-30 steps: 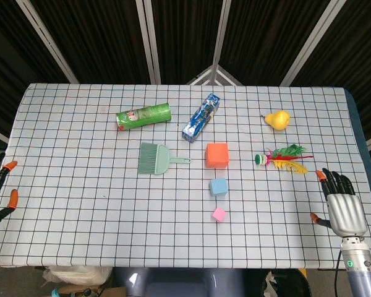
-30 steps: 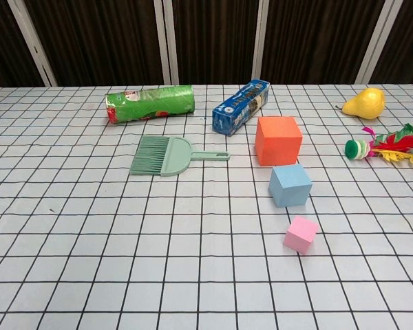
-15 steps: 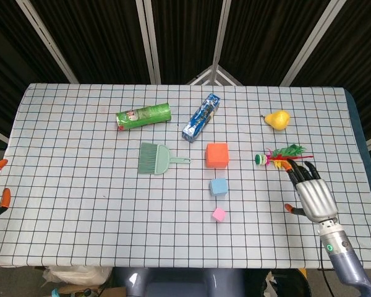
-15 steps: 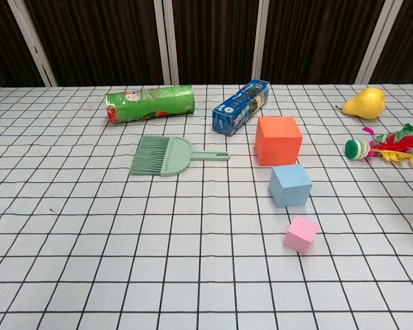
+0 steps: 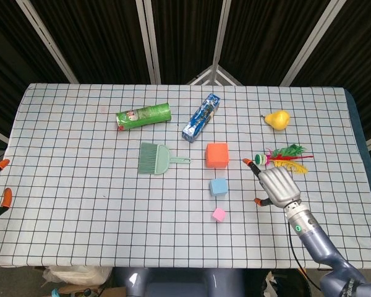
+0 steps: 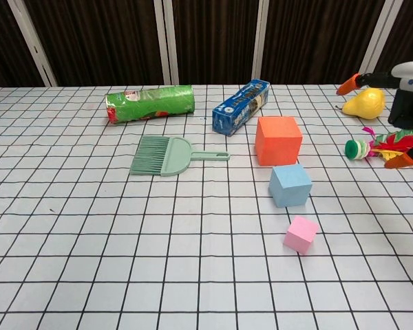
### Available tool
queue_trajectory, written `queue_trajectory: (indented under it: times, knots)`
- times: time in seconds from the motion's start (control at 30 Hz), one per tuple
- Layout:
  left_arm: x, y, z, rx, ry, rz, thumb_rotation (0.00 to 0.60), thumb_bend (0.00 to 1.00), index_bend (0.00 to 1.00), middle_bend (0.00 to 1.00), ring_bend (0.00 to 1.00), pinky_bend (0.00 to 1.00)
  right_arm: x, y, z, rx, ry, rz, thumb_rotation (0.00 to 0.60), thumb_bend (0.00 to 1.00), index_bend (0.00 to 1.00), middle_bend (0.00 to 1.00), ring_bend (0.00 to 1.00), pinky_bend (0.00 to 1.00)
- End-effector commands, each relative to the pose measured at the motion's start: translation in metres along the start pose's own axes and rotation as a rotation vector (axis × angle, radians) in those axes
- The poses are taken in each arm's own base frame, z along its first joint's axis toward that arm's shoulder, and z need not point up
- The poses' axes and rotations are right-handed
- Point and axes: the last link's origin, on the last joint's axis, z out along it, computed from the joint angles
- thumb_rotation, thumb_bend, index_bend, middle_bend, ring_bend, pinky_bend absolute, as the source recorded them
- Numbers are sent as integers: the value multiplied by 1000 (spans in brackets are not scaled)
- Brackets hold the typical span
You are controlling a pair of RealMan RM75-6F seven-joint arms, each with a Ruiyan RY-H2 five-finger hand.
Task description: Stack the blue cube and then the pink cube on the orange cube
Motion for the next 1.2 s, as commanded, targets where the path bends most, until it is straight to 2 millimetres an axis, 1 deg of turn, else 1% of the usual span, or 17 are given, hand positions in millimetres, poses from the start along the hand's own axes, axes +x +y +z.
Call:
queue_trajectory:
  times: [0.03, 0.07, 0.27, 0.63, 0.87, 0.9, 1.2]
  knots:
    - [0, 0, 0, 1, -2, 2, 600, 559, 147, 14, 0, 0, -16, -27, 14, -4, -81, -58, 600, 99, 161, 1000, 991, 807]
    - [0, 0, 0, 4, -3, 3, 600, 559, 147, 14, 0, 0, -19, -30, 16, -14, -97, -63, 600, 99, 167, 1000, 996, 814]
    - [-3, 1, 1, 3, -14, 11, 600, 559, 147, 13, 0, 0, -24, -41, 21, -58, -128, -42, 600, 99, 210, 1000, 1000, 830]
    - [-6, 5, 3, 1, -21, 27, 600, 559, 147, 13, 0, 0, -22, -61, 38, -65, -138, 16, 600, 99, 288, 1000, 1000, 838]
    - [-5, 3, 4, 8, -18, 24, 600, 559, 147, 13, 0, 0, -22, -75, 46, -57, -149, 28, 600, 99, 292, 1000, 1000, 838]
    - [-5, 3, 3, 8, -20, 24, 600, 559, 147, 13, 0, 0, -23, -80, 49, -51, -154, 53, 600, 99, 292, 1000, 1000, 838]
    - [-5, 2, 3, 15, -21, 23, 600, 559, 147, 13, 0, 0, -28, -85, 66, -73, -151, 54, 600, 99, 319, 1000, 1000, 838]
